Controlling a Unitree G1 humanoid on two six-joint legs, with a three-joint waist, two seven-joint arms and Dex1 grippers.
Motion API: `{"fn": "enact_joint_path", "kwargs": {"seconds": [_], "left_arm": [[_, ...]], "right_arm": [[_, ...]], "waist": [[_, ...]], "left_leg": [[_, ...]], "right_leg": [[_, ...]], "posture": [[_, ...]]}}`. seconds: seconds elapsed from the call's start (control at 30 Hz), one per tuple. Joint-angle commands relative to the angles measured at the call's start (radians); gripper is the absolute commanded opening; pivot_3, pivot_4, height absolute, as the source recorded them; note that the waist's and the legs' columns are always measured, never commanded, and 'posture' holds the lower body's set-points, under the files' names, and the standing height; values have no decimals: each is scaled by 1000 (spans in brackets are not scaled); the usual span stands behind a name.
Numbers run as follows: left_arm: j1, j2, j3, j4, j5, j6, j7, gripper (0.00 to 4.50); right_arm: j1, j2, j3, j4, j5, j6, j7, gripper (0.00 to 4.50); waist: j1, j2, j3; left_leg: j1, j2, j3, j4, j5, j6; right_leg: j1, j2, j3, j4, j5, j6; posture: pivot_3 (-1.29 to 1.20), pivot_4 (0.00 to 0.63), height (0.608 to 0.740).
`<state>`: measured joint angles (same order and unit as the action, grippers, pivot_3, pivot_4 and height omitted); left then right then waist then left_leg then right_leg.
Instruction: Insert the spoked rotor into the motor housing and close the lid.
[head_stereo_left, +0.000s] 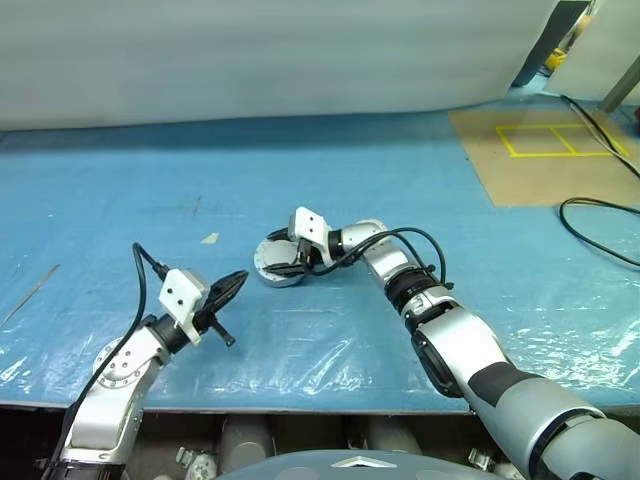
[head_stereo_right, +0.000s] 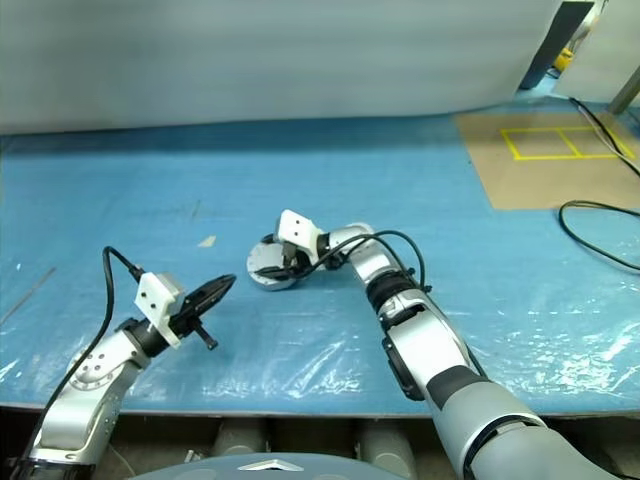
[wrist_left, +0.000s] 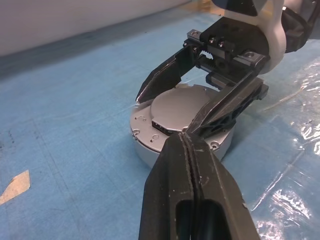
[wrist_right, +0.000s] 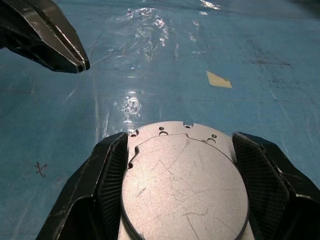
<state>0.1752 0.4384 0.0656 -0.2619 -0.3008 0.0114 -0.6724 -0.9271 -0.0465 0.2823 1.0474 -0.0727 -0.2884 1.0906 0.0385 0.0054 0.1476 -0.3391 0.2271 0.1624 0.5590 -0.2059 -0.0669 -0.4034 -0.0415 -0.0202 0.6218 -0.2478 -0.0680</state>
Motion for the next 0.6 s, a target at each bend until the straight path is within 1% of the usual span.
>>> {"fn": "enact_joint_path", "kwargs": {"seconds": [0.03, 0.5, 0.6], "left_arm": [[0, 3, -6, -12, 4, -12, -5, 0], [6, 10, -12, -3, 17, -17, -12, 0], [6, 9, -12, -3, 18, -17, -12, 0]], "right_arm": [[56, -5, 13, 49, -20, 59, 30, 2985], [63, 7, 32, 32, -46, 44, 17, 2985], [69, 14, 24, 30, -32, 63, 26, 2985]], "waist": [[0, 0, 0], [-1, 0, 0], [-1, 0, 0]], "left_leg": [[-2, 0, 0, 0, 0, 0], [-3, 1, 0, -2, 0, 0], [-3, 1, 0, -2, 0, 0]], "right_leg": [[0, 0, 0, 0, 0, 0], [-2, 0, -1, -1, 0, 0], [-2, 0, -1, -1, 0, 0]], "posture": [[0, 150, 740], [0, 150, 740], [0, 150, 740]]}}
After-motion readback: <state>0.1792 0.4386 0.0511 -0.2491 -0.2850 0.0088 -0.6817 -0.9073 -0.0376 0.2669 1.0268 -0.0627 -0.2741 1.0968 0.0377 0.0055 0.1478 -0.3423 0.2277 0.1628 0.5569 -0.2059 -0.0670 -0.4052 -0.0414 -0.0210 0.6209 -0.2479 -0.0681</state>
